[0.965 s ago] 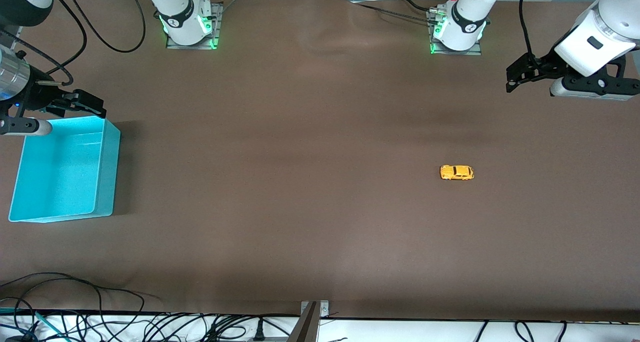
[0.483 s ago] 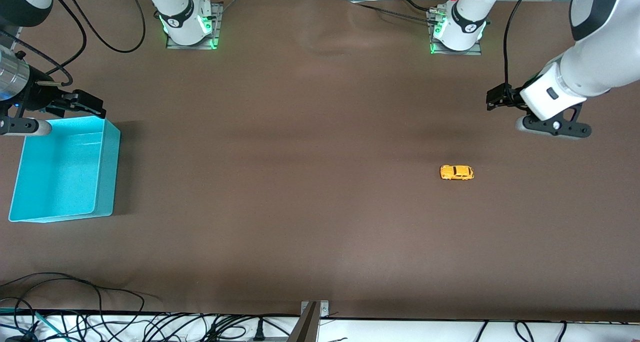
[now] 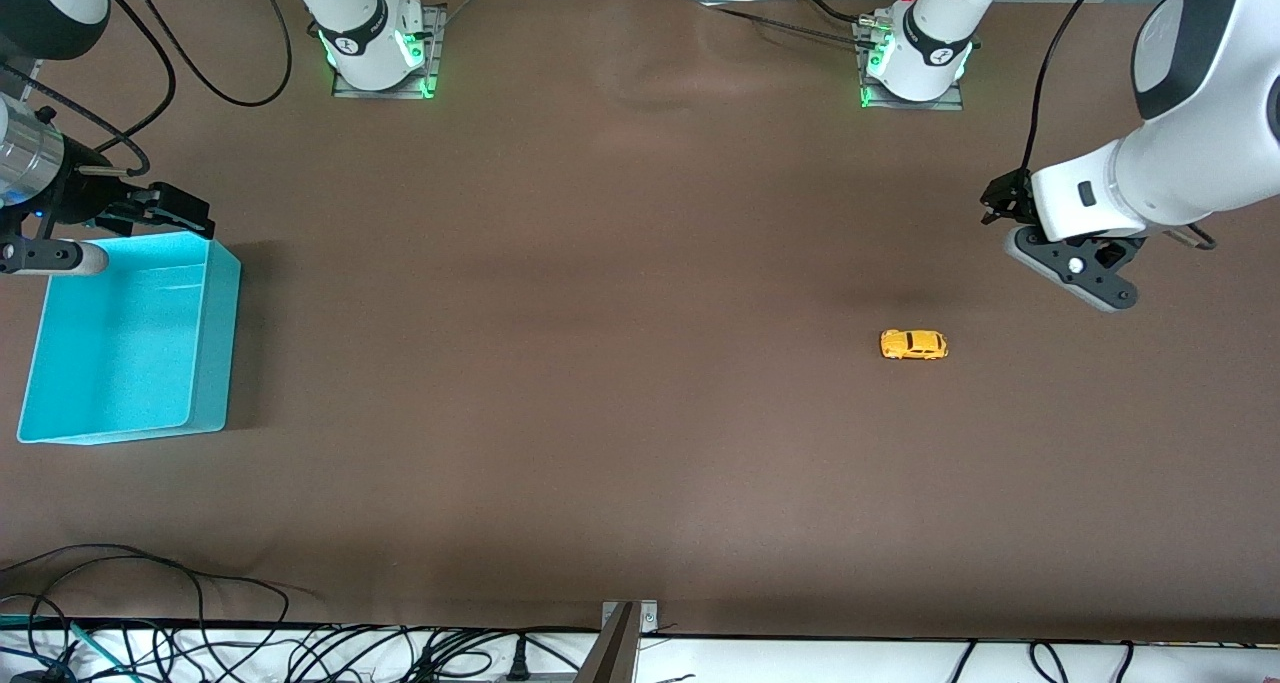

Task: Wind up and store yellow beetle car
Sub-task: 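Reach the left gripper down over the yellow beetle car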

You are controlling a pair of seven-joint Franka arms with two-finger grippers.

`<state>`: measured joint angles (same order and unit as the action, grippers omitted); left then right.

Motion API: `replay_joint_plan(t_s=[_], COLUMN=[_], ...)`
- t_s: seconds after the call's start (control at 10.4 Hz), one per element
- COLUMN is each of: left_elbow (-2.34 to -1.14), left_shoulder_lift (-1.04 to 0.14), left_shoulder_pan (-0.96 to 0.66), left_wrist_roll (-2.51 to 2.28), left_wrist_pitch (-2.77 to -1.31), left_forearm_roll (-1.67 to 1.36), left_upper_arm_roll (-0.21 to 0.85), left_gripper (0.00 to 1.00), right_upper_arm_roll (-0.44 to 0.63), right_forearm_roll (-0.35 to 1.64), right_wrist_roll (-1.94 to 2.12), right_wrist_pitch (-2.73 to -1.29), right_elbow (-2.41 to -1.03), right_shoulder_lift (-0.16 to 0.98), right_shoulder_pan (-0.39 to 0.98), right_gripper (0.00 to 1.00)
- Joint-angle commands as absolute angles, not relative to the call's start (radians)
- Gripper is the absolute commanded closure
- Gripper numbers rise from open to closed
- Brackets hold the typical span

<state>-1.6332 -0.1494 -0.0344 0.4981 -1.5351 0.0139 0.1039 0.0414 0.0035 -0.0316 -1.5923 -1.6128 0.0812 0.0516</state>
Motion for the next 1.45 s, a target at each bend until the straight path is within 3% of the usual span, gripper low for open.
replay_joint_plan(t_s=[0.0,0.39,0.97,1.35], left_elbow=[-1.609,-1.760,-2.055,-2.063], left_shoulder_lift=[-0.250,-0.316,-0.365,-0.434], left_shoulder_pan=[-0.026,-0.037,-0.014,0.025], left_wrist_roll=[0.665,0.926,1.335,1.425], left_wrist_pitch=[-1.572,-1.811,-2.403,-2.445], left_forearm_roll=[0.019,0.025,0.100,0.100], left_upper_arm_roll=[0.104,0.104,0.104,0.104], left_gripper=[0.00,0.00,0.00,0.00], right_upper_arm_roll=[0.043,0.041,0.043,0.043], right_forearm_roll=[0.011,0.018,0.020,0.020], right_wrist_roll=[-0.020,-0.021,-0.023,-0.023], right_wrist_pitch=[-1.580,-1.577,-1.585,-1.585], right_elbow=[-1.586,-1.588,-1.586,-1.588], right_shoulder_lift=[0.091,0.103,0.114,0.114], right_shoulder_pan=[0.045,0.044,0.045,0.044], right_gripper=[0.00,0.00,0.00,0.00])
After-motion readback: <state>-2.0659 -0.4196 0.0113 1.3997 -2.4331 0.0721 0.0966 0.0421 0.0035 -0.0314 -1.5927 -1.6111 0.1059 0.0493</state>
